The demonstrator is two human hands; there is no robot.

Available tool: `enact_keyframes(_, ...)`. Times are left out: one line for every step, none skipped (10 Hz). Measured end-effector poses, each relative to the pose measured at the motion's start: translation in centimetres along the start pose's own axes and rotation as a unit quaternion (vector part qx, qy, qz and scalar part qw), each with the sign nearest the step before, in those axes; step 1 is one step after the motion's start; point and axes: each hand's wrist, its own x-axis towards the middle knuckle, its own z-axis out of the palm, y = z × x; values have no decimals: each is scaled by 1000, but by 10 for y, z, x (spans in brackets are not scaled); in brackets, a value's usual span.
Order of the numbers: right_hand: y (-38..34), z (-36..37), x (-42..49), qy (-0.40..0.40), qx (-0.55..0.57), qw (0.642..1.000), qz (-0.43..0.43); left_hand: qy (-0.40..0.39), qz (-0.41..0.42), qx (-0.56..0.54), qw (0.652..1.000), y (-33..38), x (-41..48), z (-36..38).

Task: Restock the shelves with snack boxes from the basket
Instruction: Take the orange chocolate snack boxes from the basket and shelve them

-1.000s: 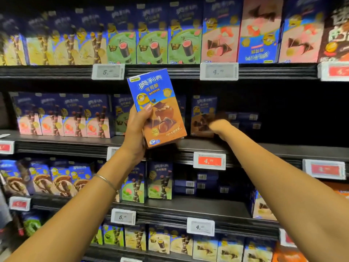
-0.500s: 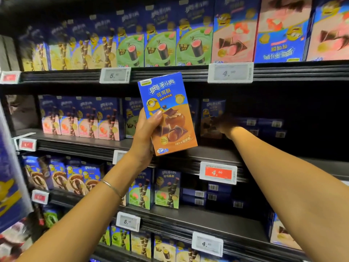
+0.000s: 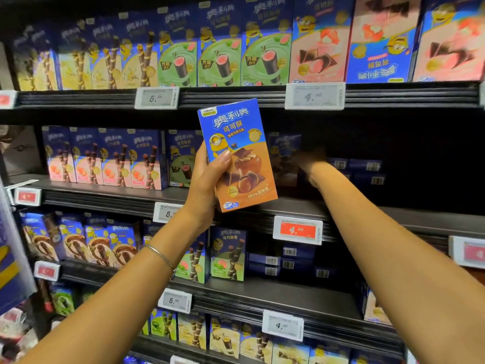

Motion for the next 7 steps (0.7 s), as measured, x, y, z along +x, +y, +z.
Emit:
enact_keyframes(6, 1, -7, 25, 51, 998, -14, -4, 7, -9, 1000, -5, -2, 0)
enact_keyframes(4, 3, -39, -28, 92, 993, -69, 3, 24, -2, 1000, -9, -1, 0)
enact_keyframes(6, 4, -72, -114, 50, 982, -144, 11, 34, 8, 999, -8, 0, 1)
enact_keyframes(10, 6, -93, -139, -2, 974, -176, 5, 45, -4, 999, -5, -2, 4)
enact_keyframes(13, 6, -101, -138, 3, 975, -175, -2, 61, -1, 998, -7, -4, 4)
enact_keyframes(14, 5, -104, -131, 8, 975, -182, 5, 59, 21, 998, -7, -5, 5)
enact_keyframes(15, 6, -108, -113, 7, 975, -190, 19, 37, 48, 998, -2, -10, 10)
